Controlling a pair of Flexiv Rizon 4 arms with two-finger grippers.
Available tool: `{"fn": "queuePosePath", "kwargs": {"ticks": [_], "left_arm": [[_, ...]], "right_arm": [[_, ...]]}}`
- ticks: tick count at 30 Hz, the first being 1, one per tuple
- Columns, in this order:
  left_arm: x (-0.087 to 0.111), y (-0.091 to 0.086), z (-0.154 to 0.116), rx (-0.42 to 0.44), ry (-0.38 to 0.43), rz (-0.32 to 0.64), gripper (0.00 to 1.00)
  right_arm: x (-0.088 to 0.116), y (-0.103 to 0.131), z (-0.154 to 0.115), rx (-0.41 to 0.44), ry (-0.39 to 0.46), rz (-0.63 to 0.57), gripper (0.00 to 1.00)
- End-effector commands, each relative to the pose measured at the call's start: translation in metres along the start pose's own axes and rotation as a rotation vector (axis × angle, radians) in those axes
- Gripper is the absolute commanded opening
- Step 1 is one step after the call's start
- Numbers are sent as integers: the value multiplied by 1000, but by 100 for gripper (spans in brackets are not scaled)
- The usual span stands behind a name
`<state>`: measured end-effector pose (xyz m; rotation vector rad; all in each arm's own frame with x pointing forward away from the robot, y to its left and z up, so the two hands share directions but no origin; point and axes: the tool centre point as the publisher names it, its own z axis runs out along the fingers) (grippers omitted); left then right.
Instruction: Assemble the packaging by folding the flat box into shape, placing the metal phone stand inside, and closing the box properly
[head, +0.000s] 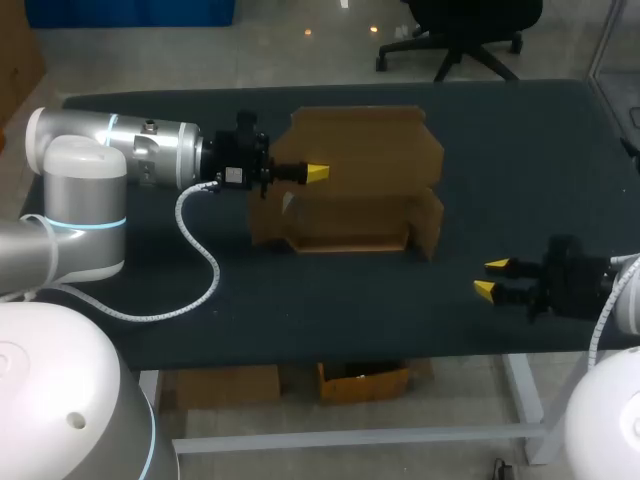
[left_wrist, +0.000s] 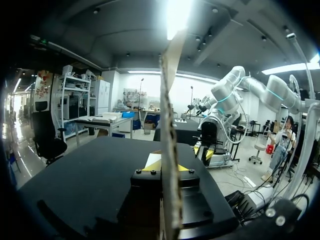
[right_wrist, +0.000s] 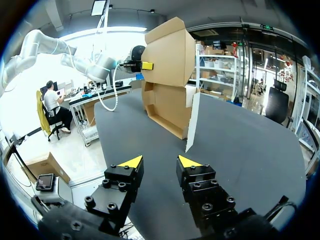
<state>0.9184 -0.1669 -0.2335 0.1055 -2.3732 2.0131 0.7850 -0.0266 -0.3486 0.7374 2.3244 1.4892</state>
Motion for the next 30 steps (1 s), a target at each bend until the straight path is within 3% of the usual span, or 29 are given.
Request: {"fn": "queuePosePath", "kwargs": {"ticks": [1,30], "left_arm": [[2,2,-1,-3,4,4,0],[6,6,-2,-1,16,14,0]], "right_arm": [[0,-1,1,-6,0,-1,40],[0,5,4,8,-5,-9,40]]}}
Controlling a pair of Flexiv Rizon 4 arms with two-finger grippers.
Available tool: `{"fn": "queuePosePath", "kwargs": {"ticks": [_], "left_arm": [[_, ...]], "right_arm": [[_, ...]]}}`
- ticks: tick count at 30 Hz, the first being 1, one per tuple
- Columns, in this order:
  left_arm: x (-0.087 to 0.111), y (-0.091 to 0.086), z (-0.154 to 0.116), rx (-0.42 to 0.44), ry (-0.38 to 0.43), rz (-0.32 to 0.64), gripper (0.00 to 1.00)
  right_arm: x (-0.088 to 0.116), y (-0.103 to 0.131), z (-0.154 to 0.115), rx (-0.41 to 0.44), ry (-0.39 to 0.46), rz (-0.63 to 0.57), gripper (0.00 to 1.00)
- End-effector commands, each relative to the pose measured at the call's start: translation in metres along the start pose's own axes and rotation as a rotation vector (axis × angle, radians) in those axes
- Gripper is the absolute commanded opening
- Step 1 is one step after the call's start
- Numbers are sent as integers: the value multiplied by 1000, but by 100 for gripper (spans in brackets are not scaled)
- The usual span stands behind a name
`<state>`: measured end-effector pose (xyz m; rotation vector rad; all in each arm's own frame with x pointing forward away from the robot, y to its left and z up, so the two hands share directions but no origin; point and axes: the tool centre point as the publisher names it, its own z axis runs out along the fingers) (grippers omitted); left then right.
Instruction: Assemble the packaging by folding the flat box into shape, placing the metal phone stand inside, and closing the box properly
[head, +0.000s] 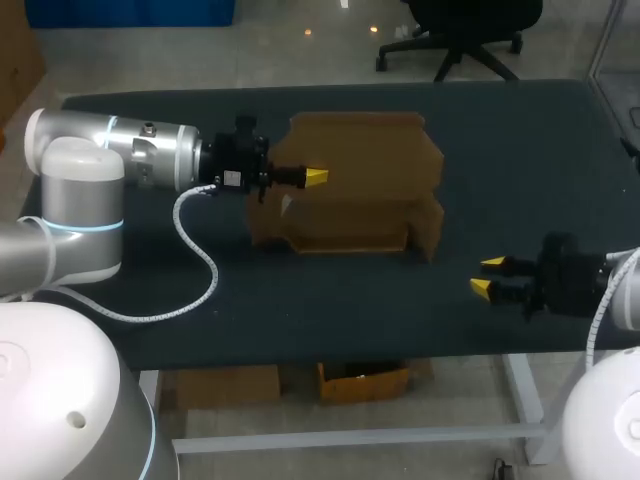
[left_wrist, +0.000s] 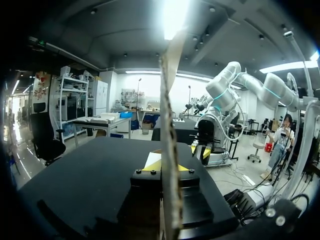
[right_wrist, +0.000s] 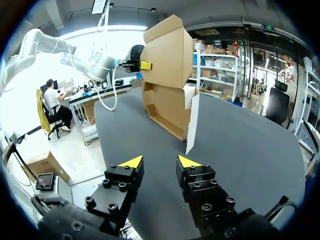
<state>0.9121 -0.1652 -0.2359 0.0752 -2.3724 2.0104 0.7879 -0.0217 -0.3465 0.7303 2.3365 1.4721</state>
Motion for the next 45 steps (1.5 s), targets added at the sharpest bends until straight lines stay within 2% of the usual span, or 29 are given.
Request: {"fn": "queuePosePath", "kwargs": {"ticks": [1,9,16,24,37,45], "left_arm": [[0,3,-1,1,1,1,0],[0,3,-1,1,1,1,0],[0,3,-1,1,1,1,0],[0,3,-1,1,1,1,0],[0,3,-1,1,1,1,0],[0,3,-1,1,1,1,0]], "right_arm": [[-1,1,0,-6,-11,-1,41],[-11,7,12,-26,-31,-12,42],[-10,14,24,-18,-63,-23,43],[-17,14,42,-4,-157,15,42],[-38,12,53,-28,-110,46,42],[-47,14,65,-23,-123,65,43]]}}
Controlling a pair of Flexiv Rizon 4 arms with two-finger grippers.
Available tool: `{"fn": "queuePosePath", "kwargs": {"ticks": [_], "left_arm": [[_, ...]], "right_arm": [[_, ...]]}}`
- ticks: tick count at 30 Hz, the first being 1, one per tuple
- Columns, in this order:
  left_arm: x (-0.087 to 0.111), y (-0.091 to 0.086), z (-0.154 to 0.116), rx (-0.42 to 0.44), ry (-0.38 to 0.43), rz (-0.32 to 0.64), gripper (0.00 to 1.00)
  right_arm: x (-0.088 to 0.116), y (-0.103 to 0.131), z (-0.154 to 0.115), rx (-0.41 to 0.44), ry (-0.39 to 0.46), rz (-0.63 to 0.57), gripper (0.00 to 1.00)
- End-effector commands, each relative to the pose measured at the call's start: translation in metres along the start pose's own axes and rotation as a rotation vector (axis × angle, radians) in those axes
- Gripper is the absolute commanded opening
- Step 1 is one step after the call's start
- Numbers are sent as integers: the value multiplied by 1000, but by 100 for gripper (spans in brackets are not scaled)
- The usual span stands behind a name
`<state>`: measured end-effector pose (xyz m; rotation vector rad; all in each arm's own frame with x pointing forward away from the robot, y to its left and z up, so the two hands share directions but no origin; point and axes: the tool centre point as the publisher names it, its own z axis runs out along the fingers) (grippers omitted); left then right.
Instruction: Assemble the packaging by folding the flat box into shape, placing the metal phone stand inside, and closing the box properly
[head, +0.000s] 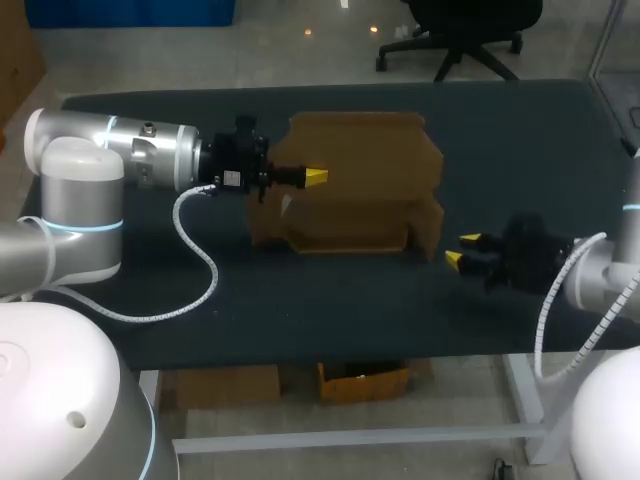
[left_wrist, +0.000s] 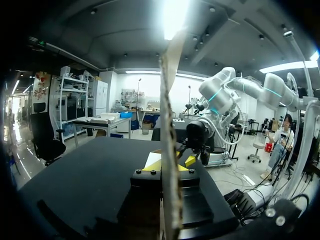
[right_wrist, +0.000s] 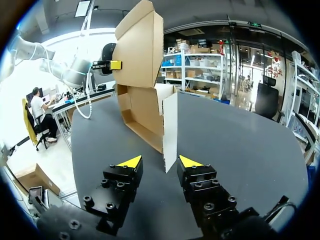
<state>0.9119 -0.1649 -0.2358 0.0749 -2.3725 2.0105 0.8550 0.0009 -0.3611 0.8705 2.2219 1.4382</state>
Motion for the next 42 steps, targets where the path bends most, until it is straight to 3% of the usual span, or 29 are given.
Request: {"fn": "queuePosePath", "kwargs": {"ticks": [1,16,42], "left_arm": [[0,3,0,1,1,1,0],[0,3,0,1,1,1,0],[0,3,0,1,1,1,0]], "right_arm": [[-3,2,11,-1,-7,0,43],[-6,13,51,-6,13,12,43],[14,20,74,4,-124,70,40]]}}
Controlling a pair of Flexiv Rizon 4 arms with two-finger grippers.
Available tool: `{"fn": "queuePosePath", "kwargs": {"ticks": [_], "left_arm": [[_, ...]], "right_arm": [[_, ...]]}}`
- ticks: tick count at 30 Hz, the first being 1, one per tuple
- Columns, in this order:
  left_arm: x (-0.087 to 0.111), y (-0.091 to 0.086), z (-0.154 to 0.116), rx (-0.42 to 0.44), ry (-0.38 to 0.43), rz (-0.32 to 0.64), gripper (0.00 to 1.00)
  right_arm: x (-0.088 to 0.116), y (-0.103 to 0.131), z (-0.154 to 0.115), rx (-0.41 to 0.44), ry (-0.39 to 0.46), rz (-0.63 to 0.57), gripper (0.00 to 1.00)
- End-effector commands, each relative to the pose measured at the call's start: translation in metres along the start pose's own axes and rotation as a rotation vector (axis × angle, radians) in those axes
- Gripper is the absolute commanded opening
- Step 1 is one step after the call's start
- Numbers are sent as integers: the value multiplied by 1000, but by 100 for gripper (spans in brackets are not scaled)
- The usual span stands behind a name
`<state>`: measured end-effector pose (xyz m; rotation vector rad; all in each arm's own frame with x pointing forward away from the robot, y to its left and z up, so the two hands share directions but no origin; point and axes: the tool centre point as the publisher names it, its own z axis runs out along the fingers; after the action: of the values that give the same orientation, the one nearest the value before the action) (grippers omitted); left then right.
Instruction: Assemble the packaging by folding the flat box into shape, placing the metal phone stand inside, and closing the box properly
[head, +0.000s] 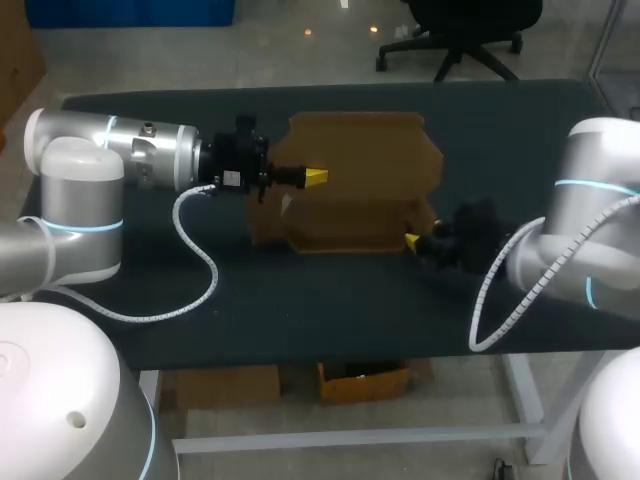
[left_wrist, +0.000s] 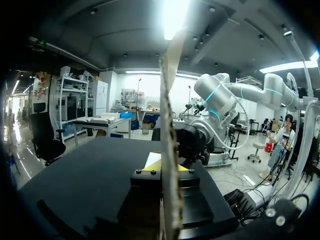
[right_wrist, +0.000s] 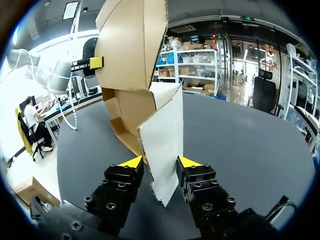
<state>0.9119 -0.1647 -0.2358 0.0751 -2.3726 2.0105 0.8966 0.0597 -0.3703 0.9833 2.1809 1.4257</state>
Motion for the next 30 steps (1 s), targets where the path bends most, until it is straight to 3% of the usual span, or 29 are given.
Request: {"fn": "queuePosePath", "kwargs": {"ticks": [1,30], "left_arm": [[0,3,0,1,1,1,0],[0,3,0,1,1,1,0]], "right_arm": [[8,-3,5,-4,-79,5,40],[32,-6,5,-27,-125,57,41]]}}
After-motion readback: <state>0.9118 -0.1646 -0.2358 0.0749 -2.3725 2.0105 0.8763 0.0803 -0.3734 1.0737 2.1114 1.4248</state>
